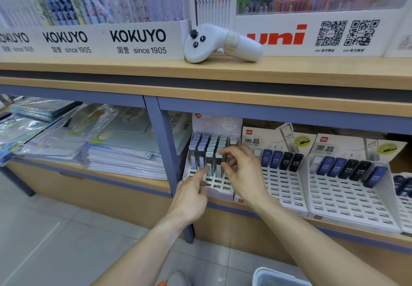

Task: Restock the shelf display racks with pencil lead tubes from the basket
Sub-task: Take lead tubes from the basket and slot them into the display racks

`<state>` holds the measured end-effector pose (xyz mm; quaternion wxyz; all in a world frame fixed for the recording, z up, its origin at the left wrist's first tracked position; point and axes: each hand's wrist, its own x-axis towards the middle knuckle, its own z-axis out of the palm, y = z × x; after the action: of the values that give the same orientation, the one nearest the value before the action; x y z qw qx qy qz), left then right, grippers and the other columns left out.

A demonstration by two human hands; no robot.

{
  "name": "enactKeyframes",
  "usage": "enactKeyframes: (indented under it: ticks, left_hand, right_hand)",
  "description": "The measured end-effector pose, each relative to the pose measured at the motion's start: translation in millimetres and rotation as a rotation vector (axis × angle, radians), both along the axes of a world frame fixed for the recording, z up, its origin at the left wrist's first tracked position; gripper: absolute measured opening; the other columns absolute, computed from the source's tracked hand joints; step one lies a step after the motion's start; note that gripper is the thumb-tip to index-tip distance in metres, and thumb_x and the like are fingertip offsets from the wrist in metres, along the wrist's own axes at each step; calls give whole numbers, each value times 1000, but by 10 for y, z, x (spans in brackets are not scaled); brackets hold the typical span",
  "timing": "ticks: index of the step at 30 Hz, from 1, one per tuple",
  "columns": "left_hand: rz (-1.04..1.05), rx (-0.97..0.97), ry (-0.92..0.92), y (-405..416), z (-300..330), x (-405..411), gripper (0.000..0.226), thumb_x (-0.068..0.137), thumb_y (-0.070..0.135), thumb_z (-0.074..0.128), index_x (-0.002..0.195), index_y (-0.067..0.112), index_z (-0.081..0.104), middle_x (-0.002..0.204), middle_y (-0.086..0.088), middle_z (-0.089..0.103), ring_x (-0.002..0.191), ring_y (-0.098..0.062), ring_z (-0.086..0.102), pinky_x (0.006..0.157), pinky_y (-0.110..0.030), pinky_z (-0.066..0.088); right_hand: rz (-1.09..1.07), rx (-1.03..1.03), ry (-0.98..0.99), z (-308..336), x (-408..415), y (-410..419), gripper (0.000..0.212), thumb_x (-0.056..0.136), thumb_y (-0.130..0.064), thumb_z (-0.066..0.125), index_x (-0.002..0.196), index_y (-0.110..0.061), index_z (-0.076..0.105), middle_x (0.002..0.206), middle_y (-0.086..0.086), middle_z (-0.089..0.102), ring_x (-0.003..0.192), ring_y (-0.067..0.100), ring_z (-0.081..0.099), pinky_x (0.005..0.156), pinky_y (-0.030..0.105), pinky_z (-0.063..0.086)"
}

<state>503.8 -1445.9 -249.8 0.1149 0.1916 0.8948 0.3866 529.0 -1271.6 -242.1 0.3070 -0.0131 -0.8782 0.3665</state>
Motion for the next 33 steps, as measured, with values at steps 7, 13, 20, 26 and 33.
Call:
enactKeyframes:
  ticks: [7,13,20,26,33]
  left_hand:
    - [2,3,239,79,84,159,51,102,23,53,150,38,43,138,3,53,138,-17,37,110,-34,37]
    - [-196,-51,270,395,-44,675,42,100,31,58,142,31,53,127,3,60,125,-20,50,100,-42,45]
    - [-471,-206,112,734,-692,1464,46,100,35,58,145,33,49,128,0,58,120,-17,54,102,-35,43]
    - [-532,-370,-109,849,-1343,2042,47,101,25,60,147,20,49,137,-10,57,128,-25,51,102,-29,38]
    - [-554,-480,-175,921,-1646,2103,53,101,24,61,151,21,44,146,-12,52,132,-28,49,108,-30,36]
  right_hand:
    - [30,-113,-39,-68,496,74,40,88,-10,75,122,-28,63,103,-9,58,82,4,62,73,27,57]
    - [-37,-311,-162,-339,1496,317,30,87,-15,78,112,-27,67,96,-9,69,83,8,67,75,22,55]
    - [-116,-364,-512,-942,2669,832,25,83,-12,81,103,-25,71,92,-12,73,84,3,68,78,22,57]
    - [-92,-439,-843,-1479,3170,1208,27,83,-7,80,99,-25,68,103,2,73,95,23,70,86,28,57]
    - [-77,-474,-973,-1693,3201,1266,31,89,-8,75,119,-11,68,113,6,72,103,22,69,91,28,54]
